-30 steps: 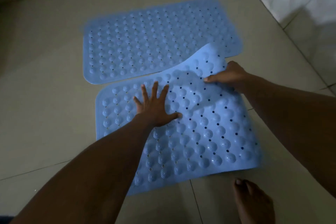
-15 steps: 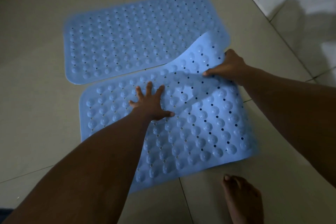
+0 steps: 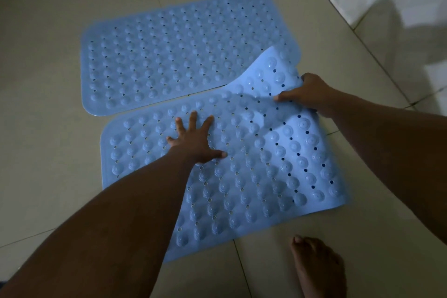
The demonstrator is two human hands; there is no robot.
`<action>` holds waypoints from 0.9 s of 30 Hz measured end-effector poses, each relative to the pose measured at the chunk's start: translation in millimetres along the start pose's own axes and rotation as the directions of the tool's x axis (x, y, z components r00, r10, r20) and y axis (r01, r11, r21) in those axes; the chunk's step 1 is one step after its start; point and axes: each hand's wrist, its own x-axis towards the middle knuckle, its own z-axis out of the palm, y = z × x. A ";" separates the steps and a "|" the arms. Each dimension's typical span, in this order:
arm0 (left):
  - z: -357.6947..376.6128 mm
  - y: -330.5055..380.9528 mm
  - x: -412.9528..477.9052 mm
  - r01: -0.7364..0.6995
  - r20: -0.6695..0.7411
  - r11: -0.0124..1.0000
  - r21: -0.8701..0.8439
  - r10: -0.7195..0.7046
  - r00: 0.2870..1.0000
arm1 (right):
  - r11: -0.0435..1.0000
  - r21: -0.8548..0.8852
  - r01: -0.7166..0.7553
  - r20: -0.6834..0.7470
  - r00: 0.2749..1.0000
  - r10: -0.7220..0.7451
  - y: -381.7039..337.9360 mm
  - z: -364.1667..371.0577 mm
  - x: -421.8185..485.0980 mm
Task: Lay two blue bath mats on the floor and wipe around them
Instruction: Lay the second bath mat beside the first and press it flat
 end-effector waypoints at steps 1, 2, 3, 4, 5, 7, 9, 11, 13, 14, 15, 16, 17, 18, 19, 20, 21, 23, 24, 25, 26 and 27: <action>-0.3 0.2 -0.1 0.000 0.001 1.000 0.000 0.000 1.000 | 1.000 -0.024 0.003 -0.045 0.999 -0.004 -4.3 -4.0 -2.4; -0.5 0.3 -0.1 0.001 0.004 1.000 0.001 -0.001 1.000 | 0.998 -0.056 -0.005 -0.099 0.995 0.000 -11.9 -7.0 -9.8; -1.1 0.5 -0.2 0.003 0.007 1.000 0.002 -0.003 1.000 | 0.995 -0.099 -0.030 -0.161 0.987 0.013 -16.7 -8.8 -15.4; -1.4 0.8 -0.1 0.005 0.010 1.000 0.003 -0.005 1.000 | 0.987 -0.149 -0.057 -0.231 0.973 0.021 -18.6 -8.0 -18.1; -1.4 1.0 0.1 0.007 0.010 1.000 0.004 -0.007 1.000 | 0.973 -0.219 -0.079 -0.299 0.954 0.011 -18.2 -5.7 -18.7; -0.9 1.2 0.4 0.009 0.007 1.000 0.005 -0.009 1.000 | 0.914 -0.384 -0.131 -0.408 0.912 -0.041 -18.6 2.8 -21.9; -0.9 1.1 0.4 0.011 0.008 1.000 0.005 -0.011 1.000 | 0.864 -0.481 -0.148 -0.461 0.881 -0.106 -16.3 10.3 -21.4; -0.7 0.8 0.8 0.008 0.008 1.000 0.003 -0.008 1.000 | 0.830 -0.536 -0.156 -0.437 0.892 -0.115 -11.6 12.9 -21.1; -0.4 0.5 0.2 0.004 0.006 1.000 -0.003 -0.004 1.000 | 0.803 -0.579 -0.139 -0.332 0.940 -0.076 -7.7 16.1 -21.0; -0.2 0.3 -0.2 0.003 0.003 1.000 -0.002 -0.003 1.000 | 0.793 -0.600 -0.110 -0.255 0.965 -0.059 -4.9 20.7 -20.7; -0.3 0.1 -1.0 0.003 0.001 1.000 -0.001 -0.003 1.000 | 0.789 -0.610 -0.076 -0.175 0.984 -0.040 -1.7 26.9 -20.8; -0.4 -0.2 -1.7 0.003 -0.002 1.000 -0.002 -0.003 1.000 | 0.795 -0.604 -0.046 -0.102 0.995 -0.020 2.1 34.4 -20.8; -0.3 -0.8 -2.2 0.003 -0.007 1.000 -0.005 -0.003 1.000 | 0.806 -0.591 -0.021 -0.045 0.999 -0.007 6.4 42.8 -21.2; 0.0 -1.9 -2.5 0.002 -0.015 1.000 -0.008 -0.002 1.000 | 0.815 -0.580 -0.001 -0.004 1.000 -0.002 10.6 51.4 -22.1; 0.5 -3.7 -3.1 0.001 -0.023 1.000 -0.010 -0.001 1.000 | 0.820 -0.572 0.011 0.018 1.000 -0.001 14.0 59.8 -22.6; 1.0 -6.0 -3.7 0.003 -0.030 1.000 -0.010 -0.003 1.000 | 0.826 -0.563 0.017 0.023 1.000 -0.005 16.4 66.7 -22.8; 1.8 -8.6 -4.5 0.006 -0.035 1.000 -0.005 -0.007 0.999 | 0.834 -0.551 0.015 0.015 1.000 -0.008 17.8 72.3 -22.0; 3.6 -13.5 -6.4 0.014 -0.036 1.000 0.014 -0.013 0.999 | 0.852 -0.523 0.023 -0.005 1.000 -0.030 16.2 79.3 -18.8; 4.3 -15.3 -7.1 0.014 -0.037 1.000 0.024 -0.013 0.999 | 0.856 -0.515 0.044 -0.002 0.999 -0.053 14.4 82.4 -16.2; 4.7 -16.3 -7.2 0.014 -0.040 0.999 0.030 -0.012 0.999 | 0.855 -0.514 0.071 0.010 0.997 -0.077 12.1 85.5 -13.8; 4.7 -16.7 -7.0 0.014 -0.041 0.999 0.035 -0.013 0.999 | 0.850 -0.519 0.093 0.025 0.995 -0.094 9.3 89.1 -11.5; 4.7 -17.3 -6.5 0.017 -0.041 0.999 0.037 -0.016 0.999 | 0.842 -0.530 0.104 0.036 0.994 -0.100 6.6 93.6 -9.4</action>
